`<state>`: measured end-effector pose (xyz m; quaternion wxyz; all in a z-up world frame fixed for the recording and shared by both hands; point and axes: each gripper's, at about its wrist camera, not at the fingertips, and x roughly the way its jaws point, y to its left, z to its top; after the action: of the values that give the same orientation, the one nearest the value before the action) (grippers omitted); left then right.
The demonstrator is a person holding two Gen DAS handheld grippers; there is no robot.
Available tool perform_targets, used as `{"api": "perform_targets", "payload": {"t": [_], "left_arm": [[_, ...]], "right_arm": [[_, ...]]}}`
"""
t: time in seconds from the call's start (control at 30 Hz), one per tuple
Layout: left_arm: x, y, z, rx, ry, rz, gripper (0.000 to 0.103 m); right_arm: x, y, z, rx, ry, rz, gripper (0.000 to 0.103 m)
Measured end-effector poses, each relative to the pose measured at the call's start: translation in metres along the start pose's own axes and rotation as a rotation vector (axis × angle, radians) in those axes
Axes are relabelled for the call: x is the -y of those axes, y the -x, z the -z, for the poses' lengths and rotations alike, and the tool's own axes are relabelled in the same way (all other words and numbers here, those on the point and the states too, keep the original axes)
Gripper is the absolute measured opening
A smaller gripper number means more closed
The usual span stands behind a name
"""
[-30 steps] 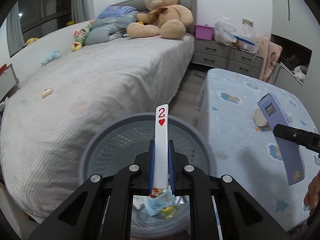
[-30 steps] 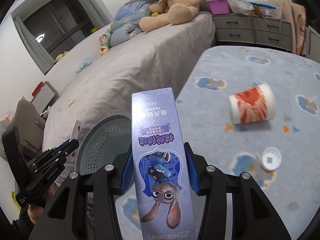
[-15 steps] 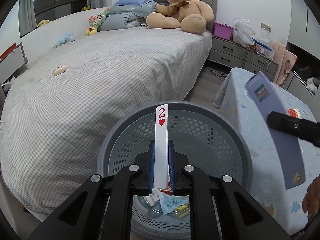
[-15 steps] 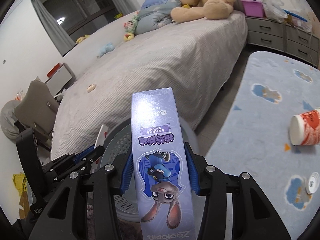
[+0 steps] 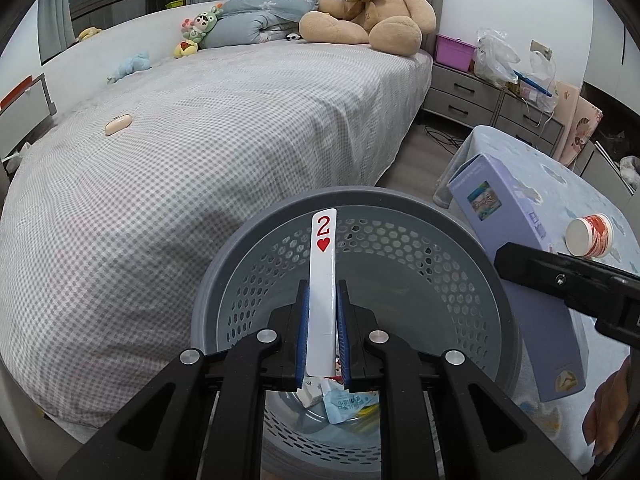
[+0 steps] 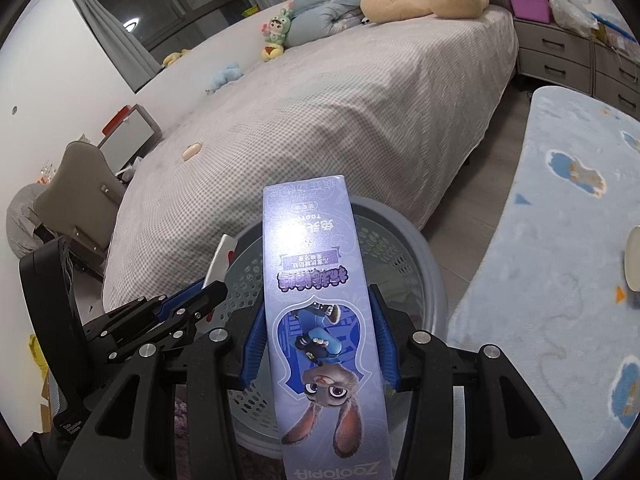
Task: Collect trash
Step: 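Carry the playing card and purple box over the wastebasket and release both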
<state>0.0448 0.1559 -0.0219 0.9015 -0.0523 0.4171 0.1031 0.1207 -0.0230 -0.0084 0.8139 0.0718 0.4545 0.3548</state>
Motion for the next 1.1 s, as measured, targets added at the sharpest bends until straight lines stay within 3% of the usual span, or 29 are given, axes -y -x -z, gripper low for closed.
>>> {"api": "perform_targets", "payload": {"t": [0.4, 0.5, 0.57, 0.67, 1.1], "left_arm": [[-0.002, 0.0, 0.002, 0.005, 0.004, -0.008, 0.012], [-0.004, 0.002, 0.002, 0.01, 0.01, -0.01, 0.02], [-0.006, 0.004, 0.002, 0.019, 0.015, -0.021, 0.038], [-0.008, 0.009, 0.002, 0.036, 0.021, -0.033, 0.048], [-0.01, 0.013, 0.001, 0.045, 0.031, -0.049, 0.059]], "right_arm": [[-0.004, -0.009, 0.001, -0.002, 0.014, 0.007, 0.046], [-0.004, -0.008, 0.001, 0.004, 0.012, 0.004, 0.049], [-0.003, -0.006, 0.0, 0.017, 0.006, -0.002, 0.057], [-0.001, -0.003, -0.001, 0.03, 0.011, 0.005, 0.06], [-0.005, -0.005, 0.002, 0.023, 0.035, 0.028, 0.06]]}}
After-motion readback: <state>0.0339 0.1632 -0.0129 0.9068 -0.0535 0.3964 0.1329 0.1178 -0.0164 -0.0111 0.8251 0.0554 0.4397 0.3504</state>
